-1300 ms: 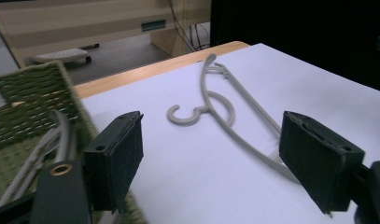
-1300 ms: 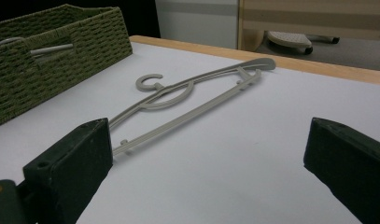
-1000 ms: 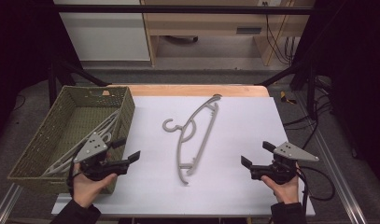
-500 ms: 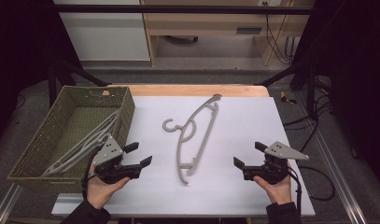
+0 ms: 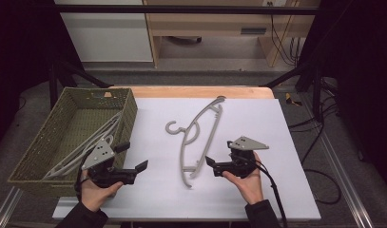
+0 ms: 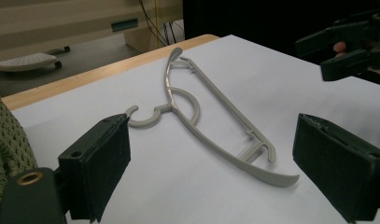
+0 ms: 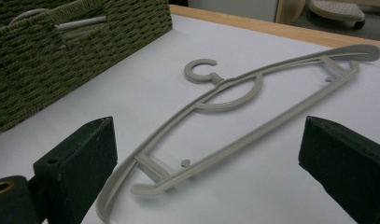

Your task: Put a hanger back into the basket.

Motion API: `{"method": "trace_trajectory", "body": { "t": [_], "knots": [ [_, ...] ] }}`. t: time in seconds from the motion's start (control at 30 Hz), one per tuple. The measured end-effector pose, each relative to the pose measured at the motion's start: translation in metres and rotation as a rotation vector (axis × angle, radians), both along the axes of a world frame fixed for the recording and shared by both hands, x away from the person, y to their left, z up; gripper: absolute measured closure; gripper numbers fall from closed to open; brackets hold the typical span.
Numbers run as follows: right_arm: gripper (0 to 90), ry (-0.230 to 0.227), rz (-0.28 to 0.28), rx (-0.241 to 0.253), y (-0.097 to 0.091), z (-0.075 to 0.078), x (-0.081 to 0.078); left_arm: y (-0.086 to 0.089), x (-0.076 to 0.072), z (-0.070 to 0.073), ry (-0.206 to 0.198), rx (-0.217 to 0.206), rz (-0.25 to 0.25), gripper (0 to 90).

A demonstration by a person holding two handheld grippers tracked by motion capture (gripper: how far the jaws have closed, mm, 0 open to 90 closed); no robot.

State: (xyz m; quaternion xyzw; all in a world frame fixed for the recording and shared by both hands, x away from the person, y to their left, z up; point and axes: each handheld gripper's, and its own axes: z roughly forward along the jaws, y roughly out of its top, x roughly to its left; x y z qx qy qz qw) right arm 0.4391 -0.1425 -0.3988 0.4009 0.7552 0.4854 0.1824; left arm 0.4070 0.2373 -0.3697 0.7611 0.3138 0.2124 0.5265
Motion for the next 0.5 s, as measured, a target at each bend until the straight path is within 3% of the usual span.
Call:
{"method": "trace_trajectory", "body": {
  "t": [0.23, 0.5],
  "knots": [
    [11.3, 0.048, -0.005, -0.025, 0.035, -0.008, 0.012, 0.01, 0.001, 0.002, -0.006, -0.009, 0.016, 9.1],
    [20.7, 0.119, 0.002, -0.093, 0.074, -0.027, 0.022, 0.02, 0.004, 0.004, -0.007, -0.011, 0.036, 9.1]
  ]
}}
